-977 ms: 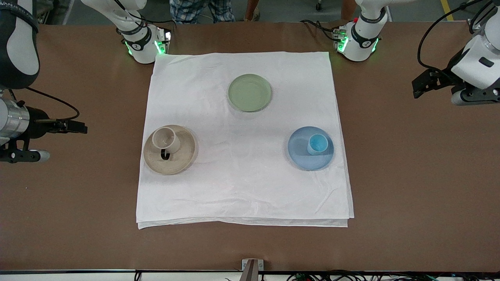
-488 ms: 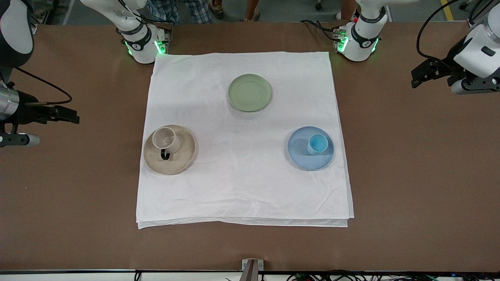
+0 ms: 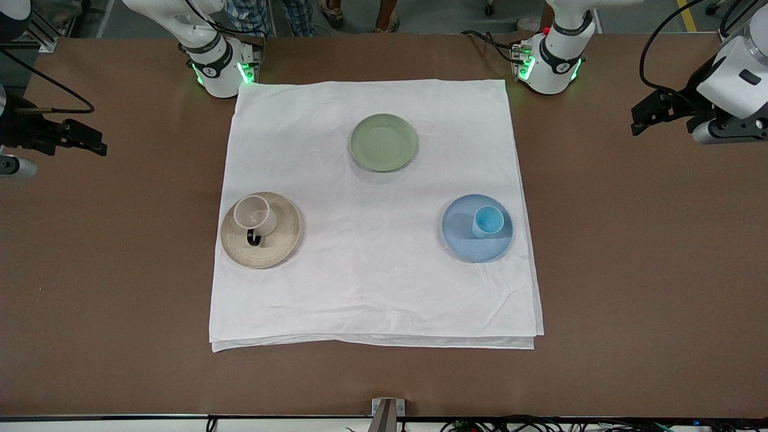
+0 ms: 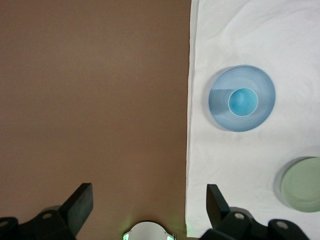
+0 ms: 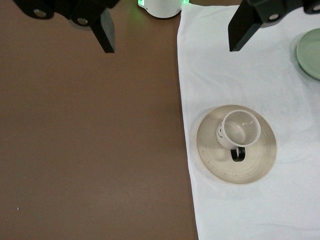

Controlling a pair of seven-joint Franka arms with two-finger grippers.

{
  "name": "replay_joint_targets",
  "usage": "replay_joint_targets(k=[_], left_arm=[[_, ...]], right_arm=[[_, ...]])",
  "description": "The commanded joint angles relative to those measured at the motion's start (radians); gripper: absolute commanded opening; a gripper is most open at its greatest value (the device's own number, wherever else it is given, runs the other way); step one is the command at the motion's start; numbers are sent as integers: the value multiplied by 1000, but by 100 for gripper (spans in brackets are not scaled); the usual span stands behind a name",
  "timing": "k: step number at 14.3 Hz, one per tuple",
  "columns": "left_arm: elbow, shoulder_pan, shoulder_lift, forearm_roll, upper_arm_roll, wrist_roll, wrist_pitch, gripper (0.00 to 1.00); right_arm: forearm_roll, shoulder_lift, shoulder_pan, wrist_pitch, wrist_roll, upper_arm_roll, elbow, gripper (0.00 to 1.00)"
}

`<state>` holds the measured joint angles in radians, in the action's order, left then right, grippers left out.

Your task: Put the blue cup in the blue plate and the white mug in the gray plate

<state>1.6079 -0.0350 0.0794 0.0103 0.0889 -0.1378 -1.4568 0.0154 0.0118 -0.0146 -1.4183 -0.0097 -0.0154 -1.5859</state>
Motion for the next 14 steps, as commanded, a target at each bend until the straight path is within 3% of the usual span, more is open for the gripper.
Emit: replay_joint_targets(k=[1,14], left_arm=[[12,7,23,-20,2,33,-22,100],[-60,0,-32,-9,0,24,-27,100]], right_arm=[[-18,83,7,-7,-10,-12,-78,100],[-46,123,12,-66,-44,-12,-82,100]])
